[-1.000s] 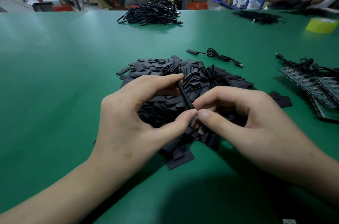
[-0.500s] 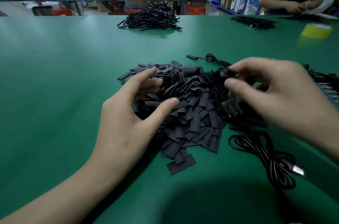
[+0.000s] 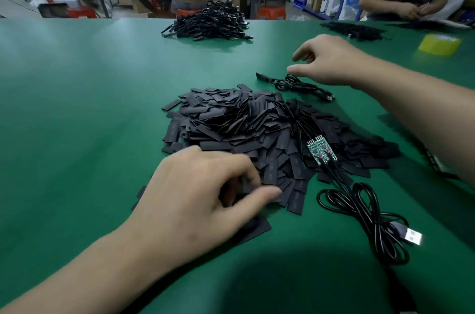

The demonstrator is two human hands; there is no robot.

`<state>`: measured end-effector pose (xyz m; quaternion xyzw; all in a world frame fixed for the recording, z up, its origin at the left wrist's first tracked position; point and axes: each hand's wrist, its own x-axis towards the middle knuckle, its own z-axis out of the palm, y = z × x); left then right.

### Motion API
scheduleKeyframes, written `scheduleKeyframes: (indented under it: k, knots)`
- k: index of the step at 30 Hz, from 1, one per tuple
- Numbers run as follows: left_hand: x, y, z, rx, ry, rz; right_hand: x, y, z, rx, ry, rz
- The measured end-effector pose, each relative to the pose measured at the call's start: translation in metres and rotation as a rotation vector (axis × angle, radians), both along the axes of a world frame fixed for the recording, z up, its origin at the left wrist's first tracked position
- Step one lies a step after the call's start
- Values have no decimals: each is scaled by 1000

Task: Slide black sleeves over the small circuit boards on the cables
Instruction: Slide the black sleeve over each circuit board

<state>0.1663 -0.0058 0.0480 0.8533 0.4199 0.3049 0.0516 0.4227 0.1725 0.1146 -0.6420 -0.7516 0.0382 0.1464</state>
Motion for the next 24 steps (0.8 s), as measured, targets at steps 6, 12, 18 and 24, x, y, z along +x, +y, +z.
scheduleKeyframes:
  k: [6, 12, 18, 24]
  knots:
    - [-1, -4, 9, -92, 238, -26, 2, -110, 9, -177, -184, 146]
    - [-2, -2, 8, -94, 272, -40, 14, -145, -15, -181, -233, 60]
    - [-1, 0, 0, -118, 65, -70, 7, -144, -17, -116, 40, 108]
    - [8, -3, -3, -330, -498, -88, -25, -174, -12, -255, 643, 427]
